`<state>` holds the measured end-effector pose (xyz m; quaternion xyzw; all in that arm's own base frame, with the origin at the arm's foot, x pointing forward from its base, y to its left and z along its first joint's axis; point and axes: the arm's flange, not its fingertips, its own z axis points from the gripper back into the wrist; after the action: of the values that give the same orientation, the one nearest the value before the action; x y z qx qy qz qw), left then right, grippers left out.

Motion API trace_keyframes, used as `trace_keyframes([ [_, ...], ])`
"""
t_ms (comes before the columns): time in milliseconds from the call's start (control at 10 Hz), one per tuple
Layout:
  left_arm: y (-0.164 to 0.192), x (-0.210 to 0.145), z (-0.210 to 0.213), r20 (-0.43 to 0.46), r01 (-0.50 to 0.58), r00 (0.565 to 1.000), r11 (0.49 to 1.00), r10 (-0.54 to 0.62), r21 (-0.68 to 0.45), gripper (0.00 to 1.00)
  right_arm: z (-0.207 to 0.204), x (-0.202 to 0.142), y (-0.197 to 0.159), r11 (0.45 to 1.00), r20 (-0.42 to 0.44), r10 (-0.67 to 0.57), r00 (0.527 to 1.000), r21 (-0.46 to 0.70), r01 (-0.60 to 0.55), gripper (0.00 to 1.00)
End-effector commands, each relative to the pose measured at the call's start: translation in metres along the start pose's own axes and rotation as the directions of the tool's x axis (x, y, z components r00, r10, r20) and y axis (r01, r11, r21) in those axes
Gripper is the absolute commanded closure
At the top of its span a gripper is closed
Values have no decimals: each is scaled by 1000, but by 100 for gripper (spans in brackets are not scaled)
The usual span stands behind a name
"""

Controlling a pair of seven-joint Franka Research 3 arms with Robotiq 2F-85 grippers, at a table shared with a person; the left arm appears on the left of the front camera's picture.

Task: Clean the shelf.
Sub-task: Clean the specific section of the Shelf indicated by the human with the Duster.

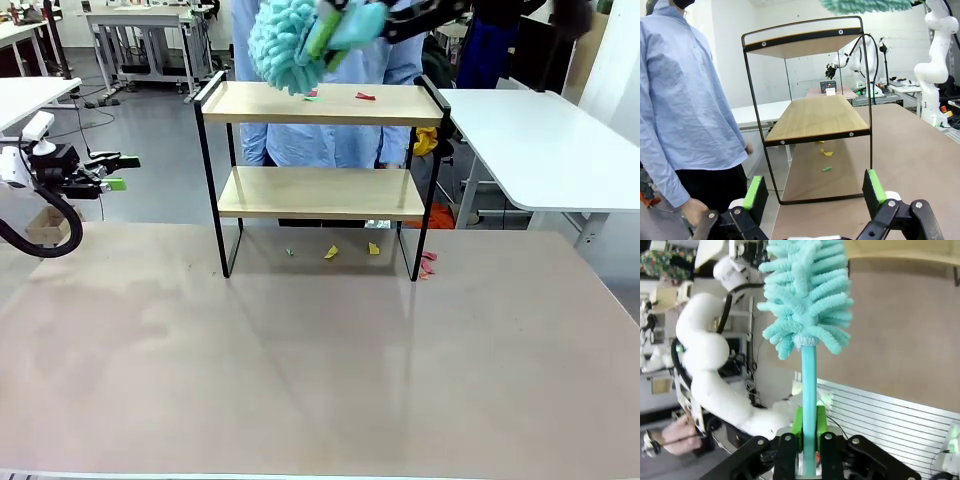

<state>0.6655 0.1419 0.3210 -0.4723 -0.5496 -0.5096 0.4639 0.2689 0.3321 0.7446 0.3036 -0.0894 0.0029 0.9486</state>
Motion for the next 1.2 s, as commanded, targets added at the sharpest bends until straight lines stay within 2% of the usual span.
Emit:
trace_keyframes([
  [0,-3,2,-2,2,15,1000,1000,-15,1,0,-9,23,10,996,-7,-39,999,85,39,92],
  [100,-3,2,-2,2,15,1000,1000,-15,1,0,0,0,0,1000,0,0,1000,0,0,92],
  [500,-3,2,-2,2,15,1000,1000,-15,1,0,0,0,0,1000,0,0,1000,0,0,92],
  [600,-3,2,-2,2,15,1000,1000,-15,1,0,-5,2,4,1000,-8,3,1000,10,-3,88],
  [700,-3,2,-2,2,15,1000,1000,-15,1,0,-14,21,25,999,27,44,999,-21,-44,88],
  [900,-3,2,-2,2,15,1000,1000,-15,1,0,-42,66,46,995,44,80,996,-63,-77,88],
  [1100,-3,2,-2,2,15,1000,1000,-15,1,0,-75,85,63,987,63,119,991,-115,-111,88],
])
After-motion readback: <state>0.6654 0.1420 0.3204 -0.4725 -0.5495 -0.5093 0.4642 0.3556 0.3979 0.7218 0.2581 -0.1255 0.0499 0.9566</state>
